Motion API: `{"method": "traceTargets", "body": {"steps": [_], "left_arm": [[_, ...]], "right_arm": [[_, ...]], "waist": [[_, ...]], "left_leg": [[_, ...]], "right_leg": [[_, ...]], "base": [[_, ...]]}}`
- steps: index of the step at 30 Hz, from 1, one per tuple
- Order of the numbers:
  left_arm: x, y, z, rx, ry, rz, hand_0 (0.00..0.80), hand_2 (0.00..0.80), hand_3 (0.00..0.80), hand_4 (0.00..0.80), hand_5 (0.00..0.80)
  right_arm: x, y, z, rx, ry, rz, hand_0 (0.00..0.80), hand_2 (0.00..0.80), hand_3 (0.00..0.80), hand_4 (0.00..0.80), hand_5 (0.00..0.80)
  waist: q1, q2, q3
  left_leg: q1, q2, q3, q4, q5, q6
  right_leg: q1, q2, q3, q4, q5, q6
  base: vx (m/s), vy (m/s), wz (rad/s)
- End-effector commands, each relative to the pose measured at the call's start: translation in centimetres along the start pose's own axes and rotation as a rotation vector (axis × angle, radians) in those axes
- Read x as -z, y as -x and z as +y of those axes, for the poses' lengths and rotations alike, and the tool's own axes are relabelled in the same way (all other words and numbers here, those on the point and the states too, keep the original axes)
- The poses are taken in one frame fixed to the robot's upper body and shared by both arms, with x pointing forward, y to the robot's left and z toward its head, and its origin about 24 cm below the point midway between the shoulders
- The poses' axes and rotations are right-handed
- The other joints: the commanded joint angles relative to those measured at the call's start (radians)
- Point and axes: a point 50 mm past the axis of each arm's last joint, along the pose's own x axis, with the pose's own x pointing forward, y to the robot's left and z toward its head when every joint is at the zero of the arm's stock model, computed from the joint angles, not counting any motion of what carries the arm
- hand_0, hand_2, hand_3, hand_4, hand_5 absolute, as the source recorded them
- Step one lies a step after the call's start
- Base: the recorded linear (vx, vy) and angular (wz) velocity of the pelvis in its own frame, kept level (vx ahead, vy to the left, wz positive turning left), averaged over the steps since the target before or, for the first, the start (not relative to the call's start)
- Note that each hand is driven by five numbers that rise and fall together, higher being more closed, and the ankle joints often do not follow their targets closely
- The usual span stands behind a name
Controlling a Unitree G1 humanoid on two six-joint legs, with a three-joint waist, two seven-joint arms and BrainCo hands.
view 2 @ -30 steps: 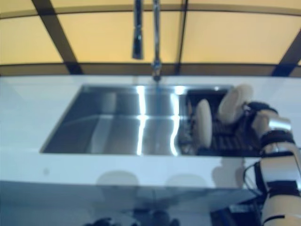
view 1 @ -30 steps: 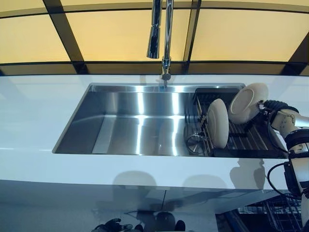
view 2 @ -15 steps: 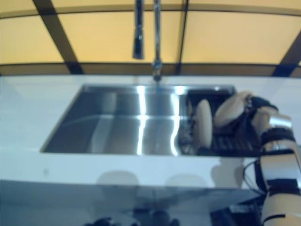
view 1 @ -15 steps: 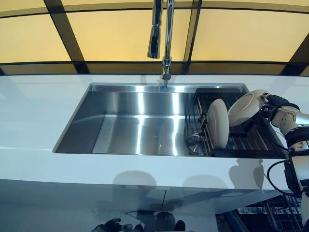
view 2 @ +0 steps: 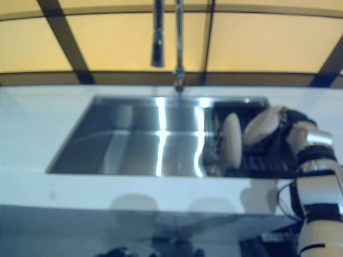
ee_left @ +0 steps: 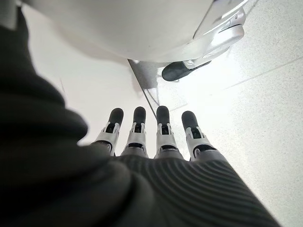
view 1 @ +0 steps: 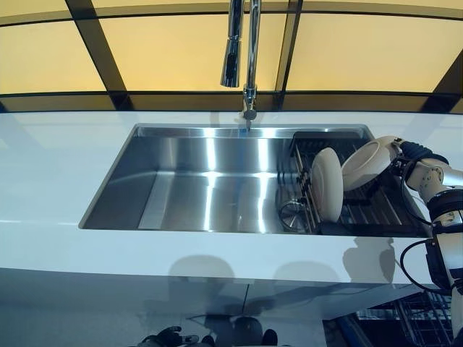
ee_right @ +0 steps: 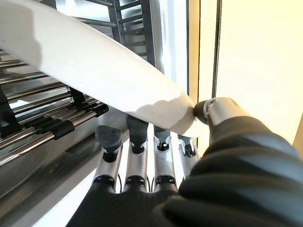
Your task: Take plates into dishwasher
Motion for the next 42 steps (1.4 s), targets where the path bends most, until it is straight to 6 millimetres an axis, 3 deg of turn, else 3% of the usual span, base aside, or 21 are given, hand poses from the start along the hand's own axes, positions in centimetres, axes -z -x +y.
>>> {"method": "traceTargets", "body": {"steps": [1,11,31,42], "left_arm": [[-0.8,-0.1,0.8,-0.007,-0.067,-0.019,0.0,0.0,0.0,0.0,0.0],[-0.6,0.0,1.0,-0.011,-0.057,-0.017,0.0,0.0,0.0,0.0,0.0],[-0.2,0.1,1.5,-0.025,-0.031,-0.01,0.0,0.0,0.0,0.0,0.0],[0.3,0.3,2.2,-0.05,0.001,0.0,0.0,0.0,0.0,0.0,0.0]], "right_arm": [[-5.5,1.3,0.0,0.009,0.01,-0.211,0.8,0.8,0.8,0.8,0.8],[-8.7,2.9,0.3,0.0,-0.005,-0.366,0.8,0.8,0.8,0.8,0.8],[-12.1,5.3,0.1,-0.039,-0.02,-0.56,0.8,0.8,0.8,0.8,0.8],[-13.7,7.1,-1.5,-0.049,0.015,-0.668,0.8,0.8,0.8,0.8,0.8]], "waist": [[0.027,-0.065,-0.018],[0.01,-0.074,-0.029],[-0.017,-0.096,-0.047],[-0.055,-0.108,-0.047]], "left_leg": [[-0.036,-0.01,0.055,-0.005,0.036,0.017],[-0.024,-0.02,0.07,-0.008,0.024,0.025],[-0.012,-0.047,0.1,-0.013,0.002,0.056],[-0.011,-0.063,0.124,-0.009,-0.007,0.082]], "right_leg": [[0.037,-0.04,0.051,0.056,-0.052,0.044],[0.043,-0.048,0.063,0.052,-0.047,0.054],[0.03,-0.076,0.089,0.059,-0.03,0.082],[-0.008,-0.094,0.128,0.089,-0.006,0.109]], "base": [[0.0,0.0,0.0],[-0.023,0.045,-0.01],[-0.025,0.059,-0.03],[-0.051,0.083,-0.12]]}}
